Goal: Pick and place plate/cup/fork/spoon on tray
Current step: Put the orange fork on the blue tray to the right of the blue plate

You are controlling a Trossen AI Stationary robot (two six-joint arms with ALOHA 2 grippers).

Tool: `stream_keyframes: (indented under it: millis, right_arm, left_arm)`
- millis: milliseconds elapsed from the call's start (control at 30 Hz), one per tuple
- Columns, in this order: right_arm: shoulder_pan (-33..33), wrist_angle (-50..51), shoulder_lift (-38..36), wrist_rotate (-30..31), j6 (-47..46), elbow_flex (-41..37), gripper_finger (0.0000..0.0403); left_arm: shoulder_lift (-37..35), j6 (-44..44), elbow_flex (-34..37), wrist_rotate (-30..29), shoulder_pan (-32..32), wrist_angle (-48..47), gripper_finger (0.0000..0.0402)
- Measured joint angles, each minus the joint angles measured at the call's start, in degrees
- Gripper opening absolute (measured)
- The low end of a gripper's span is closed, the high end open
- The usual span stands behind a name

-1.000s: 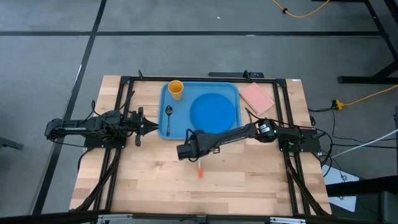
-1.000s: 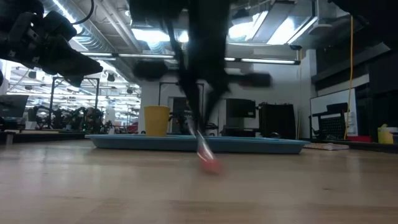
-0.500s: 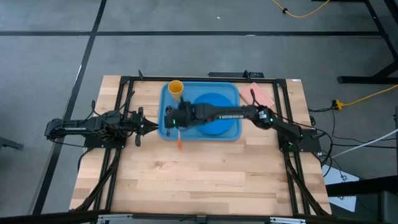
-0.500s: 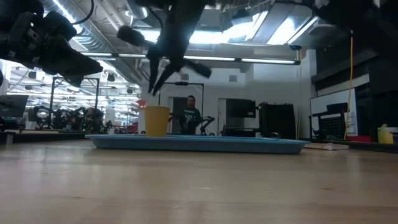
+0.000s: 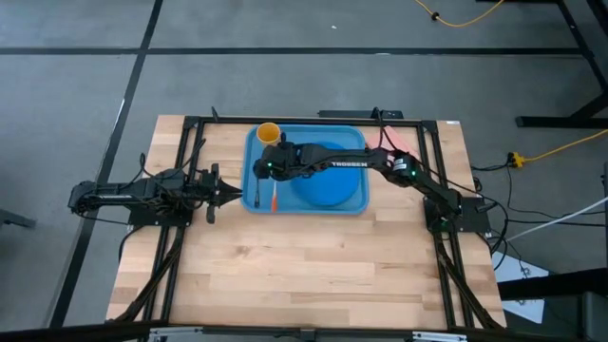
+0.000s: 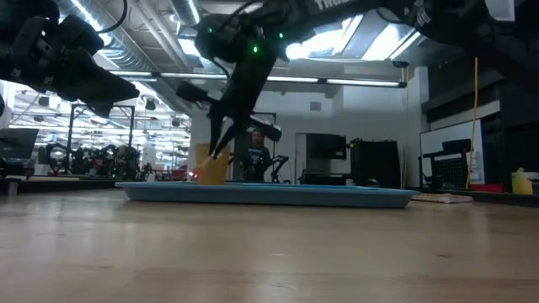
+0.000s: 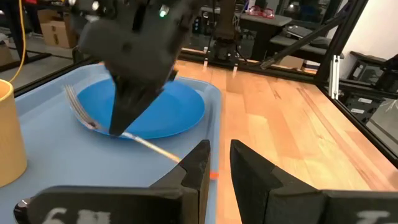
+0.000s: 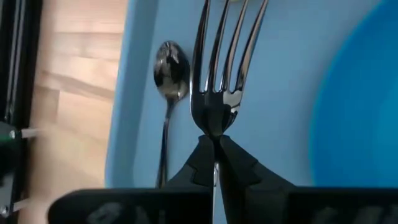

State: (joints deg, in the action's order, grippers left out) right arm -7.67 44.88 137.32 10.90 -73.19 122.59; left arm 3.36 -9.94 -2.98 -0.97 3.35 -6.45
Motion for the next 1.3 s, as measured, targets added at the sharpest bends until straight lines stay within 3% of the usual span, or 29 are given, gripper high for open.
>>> stream_keyframes:
  millis: [233,433,633,900,1300]
  right_arm:
    - [-1.8,-9.4,-0.2,-1.0,0.4,-6.4,0.0009]
    - [-3.1,-11.3,-0.2,-2.1,1.7,-9.3,0.0009]
    - [-3.6,-11.6,-0.2,-3.0,1.7,-9.4,0.001]
    - [-3.6,-13.9,-0.2,-3.0,3.2,-9.4,0.0041]
    - [-3.6,-13.1,-0.2,-3.0,3.2,-9.4,0.0046]
  left_arm:
    - [0.0,0.0,0.0,0.0,0.0,0.0,0.0055]
    - [0.0,0.0,0.0,0.0,0.0,0.0,0.0055]
    - [0.0,0.0,0.0,0.0,0.0,0.0,0.0055]
    - [0.0,0.0,0.0,0.0,0.0,0.0,0.0055]
    - [0.0,0.0,0.0,0.0,0.0,0.0,0.0055]
